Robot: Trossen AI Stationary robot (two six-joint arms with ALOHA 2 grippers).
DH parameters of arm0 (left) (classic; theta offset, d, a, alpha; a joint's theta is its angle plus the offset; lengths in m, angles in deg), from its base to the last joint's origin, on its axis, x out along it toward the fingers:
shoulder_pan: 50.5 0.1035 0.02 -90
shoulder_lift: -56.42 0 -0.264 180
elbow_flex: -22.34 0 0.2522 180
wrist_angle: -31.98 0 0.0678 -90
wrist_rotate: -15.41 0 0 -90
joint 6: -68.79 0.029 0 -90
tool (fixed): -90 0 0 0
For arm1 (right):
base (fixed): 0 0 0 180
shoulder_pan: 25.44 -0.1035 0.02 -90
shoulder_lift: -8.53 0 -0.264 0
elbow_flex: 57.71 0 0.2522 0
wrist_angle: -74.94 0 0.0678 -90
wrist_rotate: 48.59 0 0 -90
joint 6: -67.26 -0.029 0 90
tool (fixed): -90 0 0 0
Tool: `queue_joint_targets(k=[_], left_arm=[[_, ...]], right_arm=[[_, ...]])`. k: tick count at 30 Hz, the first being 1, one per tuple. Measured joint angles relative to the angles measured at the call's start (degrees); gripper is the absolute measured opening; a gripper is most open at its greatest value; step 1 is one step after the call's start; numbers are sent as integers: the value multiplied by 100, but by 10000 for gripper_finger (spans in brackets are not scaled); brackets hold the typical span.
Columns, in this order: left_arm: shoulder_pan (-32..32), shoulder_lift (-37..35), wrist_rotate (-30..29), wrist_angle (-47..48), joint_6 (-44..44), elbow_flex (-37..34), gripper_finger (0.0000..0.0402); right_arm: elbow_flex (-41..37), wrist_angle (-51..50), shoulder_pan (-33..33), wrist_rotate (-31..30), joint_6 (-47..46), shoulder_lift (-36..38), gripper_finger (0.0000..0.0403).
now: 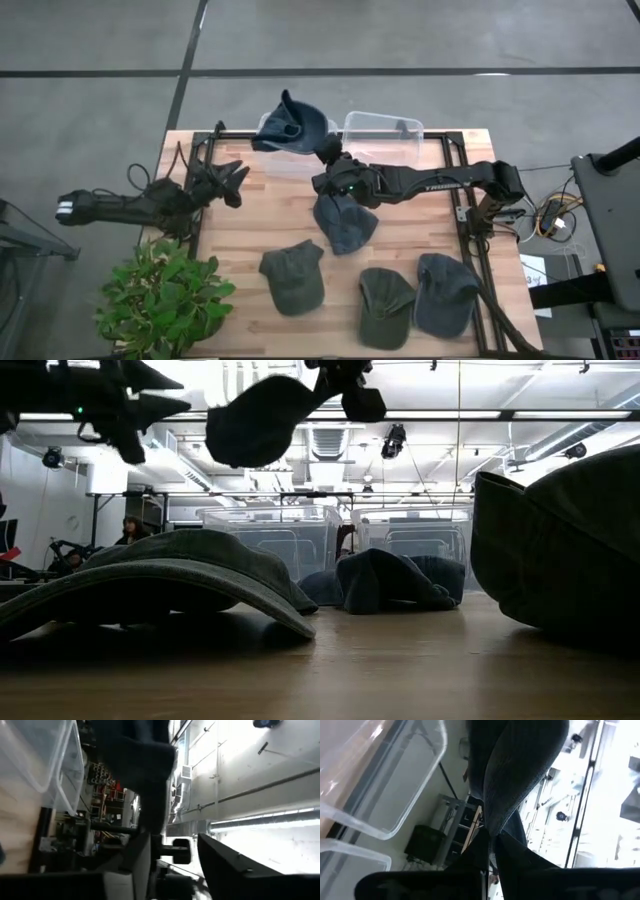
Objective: Pick & Place hat
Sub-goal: Put the top left blue cap into the left transparent bin
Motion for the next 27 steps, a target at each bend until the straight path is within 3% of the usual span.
queue_joint_targets(k=[5,9,12,17,27], left_arm=[[0,658,306,120,-351,626,178],[-4,1172,864,1410,-1138,1204,179],[-3,1505,907,1994,-1430,1539,179],[-2,1780,888,1511,-979,1892,179],[34,1686,572,1735,-702,2234,179]], right_arm=[[66,103,-1,74,282,-259,11],[293,173,-6,34,304,-474,11],[477,156,-8,7,313,-643,11],[637,165,-53,38,425,-769,11],[637,156,-160,-34,378,-769,11]])
